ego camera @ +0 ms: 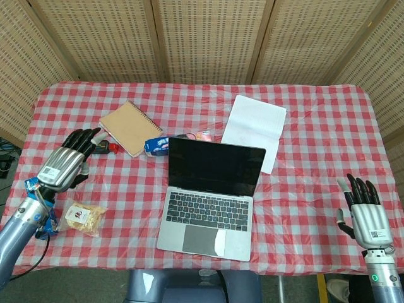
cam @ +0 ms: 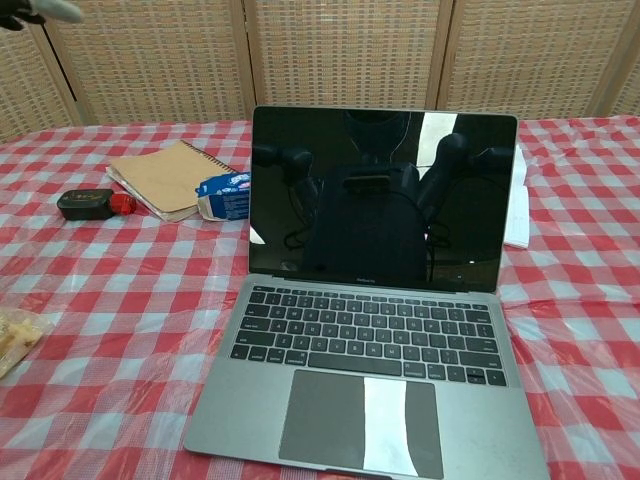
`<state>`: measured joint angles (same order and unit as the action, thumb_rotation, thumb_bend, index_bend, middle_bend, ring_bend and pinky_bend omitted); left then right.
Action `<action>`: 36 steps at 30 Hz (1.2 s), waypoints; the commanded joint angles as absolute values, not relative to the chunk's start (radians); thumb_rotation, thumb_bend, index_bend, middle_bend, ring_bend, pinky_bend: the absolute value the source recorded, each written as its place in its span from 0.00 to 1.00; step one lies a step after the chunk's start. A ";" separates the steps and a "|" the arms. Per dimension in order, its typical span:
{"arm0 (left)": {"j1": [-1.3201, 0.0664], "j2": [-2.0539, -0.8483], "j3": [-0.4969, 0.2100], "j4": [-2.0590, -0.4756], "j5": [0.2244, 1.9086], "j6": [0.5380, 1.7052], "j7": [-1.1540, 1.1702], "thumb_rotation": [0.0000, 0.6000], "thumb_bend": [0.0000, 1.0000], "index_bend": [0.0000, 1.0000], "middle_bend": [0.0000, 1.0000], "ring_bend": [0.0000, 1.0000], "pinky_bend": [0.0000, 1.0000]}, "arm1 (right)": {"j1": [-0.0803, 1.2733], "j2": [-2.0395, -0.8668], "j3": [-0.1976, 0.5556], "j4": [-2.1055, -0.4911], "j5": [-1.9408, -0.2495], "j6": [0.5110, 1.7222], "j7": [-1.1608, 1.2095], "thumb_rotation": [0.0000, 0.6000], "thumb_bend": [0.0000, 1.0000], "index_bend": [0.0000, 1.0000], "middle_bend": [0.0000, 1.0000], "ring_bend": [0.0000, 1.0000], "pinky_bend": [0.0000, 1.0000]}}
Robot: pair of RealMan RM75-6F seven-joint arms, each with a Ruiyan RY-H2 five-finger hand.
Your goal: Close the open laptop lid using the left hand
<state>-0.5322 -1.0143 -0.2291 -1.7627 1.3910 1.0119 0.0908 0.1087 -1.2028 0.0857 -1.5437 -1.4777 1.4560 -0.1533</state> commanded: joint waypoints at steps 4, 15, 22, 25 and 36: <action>-0.668 -1.084 -0.299 -1.725 1.277 0.901 0.144 1.00 1.00 0.10 0.00 0.00 0.13 | 0.108 -1.201 0.089 -1.545 -1.466 1.455 -0.158 1.00 0.75 0.00 0.00 0.00 0.00; -0.892 -1.182 -0.363 -1.643 1.037 0.731 0.253 1.00 1.00 0.14 0.00 0.01 0.14 | 0.107 -1.193 0.098 -1.543 -1.441 1.450 -0.146 1.00 0.75 0.01 0.00 0.00 0.00; -1.051 -1.243 -0.371 -1.548 0.855 0.606 0.286 1.00 1.00 0.18 0.00 0.04 0.16 | 0.111 -1.194 0.100 -1.534 -1.425 1.434 -0.139 1.00 0.75 0.02 0.00 0.00 0.00; -1.114 -1.277 -0.360 -1.500 0.781 0.561 0.285 1.00 1.00 0.18 0.00 0.04 0.16 | 0.112 -1.193 0.104 -1.531 -1.416 1.431 -0.133 1.00 0.75 0.01 0.00 0.00 0.00; -1.309 -1.409 -0.312 -1.327 0.626 0.472 0.284 1.00 1.00 0.20 0.04 0.06 0.16 | 0.113 -1.189 0.114 -1.508 -1.398 1.425 -0.092 1.00 0.76 0.03 0.00 0.00 0.00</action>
<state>-1.2698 -1.3749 -0.3238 -1.3579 0.6589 0.4936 0.2870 0.1127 -1.1891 0.1128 -1.5095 -1.3998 1.4255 -0.0939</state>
